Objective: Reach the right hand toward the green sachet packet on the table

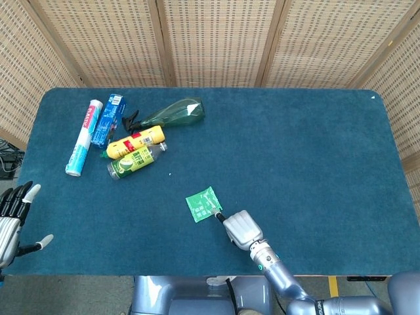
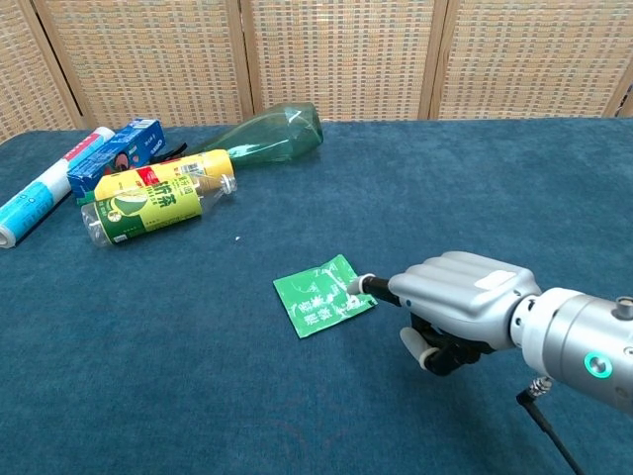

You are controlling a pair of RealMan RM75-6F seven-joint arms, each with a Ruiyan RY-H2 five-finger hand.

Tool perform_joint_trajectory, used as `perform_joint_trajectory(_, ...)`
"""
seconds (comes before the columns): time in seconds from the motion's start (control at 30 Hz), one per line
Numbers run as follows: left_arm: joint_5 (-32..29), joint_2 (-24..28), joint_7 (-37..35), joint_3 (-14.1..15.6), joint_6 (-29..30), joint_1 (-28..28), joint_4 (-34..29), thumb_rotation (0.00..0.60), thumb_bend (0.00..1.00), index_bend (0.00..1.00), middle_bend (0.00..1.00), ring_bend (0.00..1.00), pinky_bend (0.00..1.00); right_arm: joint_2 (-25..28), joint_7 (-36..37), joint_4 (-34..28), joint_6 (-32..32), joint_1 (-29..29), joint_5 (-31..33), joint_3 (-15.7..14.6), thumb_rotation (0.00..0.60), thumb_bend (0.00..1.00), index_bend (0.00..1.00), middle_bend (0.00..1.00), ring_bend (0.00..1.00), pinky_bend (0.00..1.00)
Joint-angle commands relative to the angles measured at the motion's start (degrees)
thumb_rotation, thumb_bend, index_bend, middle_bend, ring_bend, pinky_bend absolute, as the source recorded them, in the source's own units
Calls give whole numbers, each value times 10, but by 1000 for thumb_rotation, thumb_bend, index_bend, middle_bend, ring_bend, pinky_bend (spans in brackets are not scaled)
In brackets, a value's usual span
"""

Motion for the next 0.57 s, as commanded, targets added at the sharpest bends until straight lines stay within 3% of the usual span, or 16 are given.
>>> perform_joint_trajectory(0.03,0,0,0,0,1,0,0,588,100,0,0,0,0,-8,-8,-3,12,10,10,-2,600,860,102,981,1000,889)
perform_joint_trajectory(0.57,0,0,2,0,0,0,-1,589,100,0,0,0,0,-33,8,-1,39,29,14,-12,600,860,102,981,1000,889)
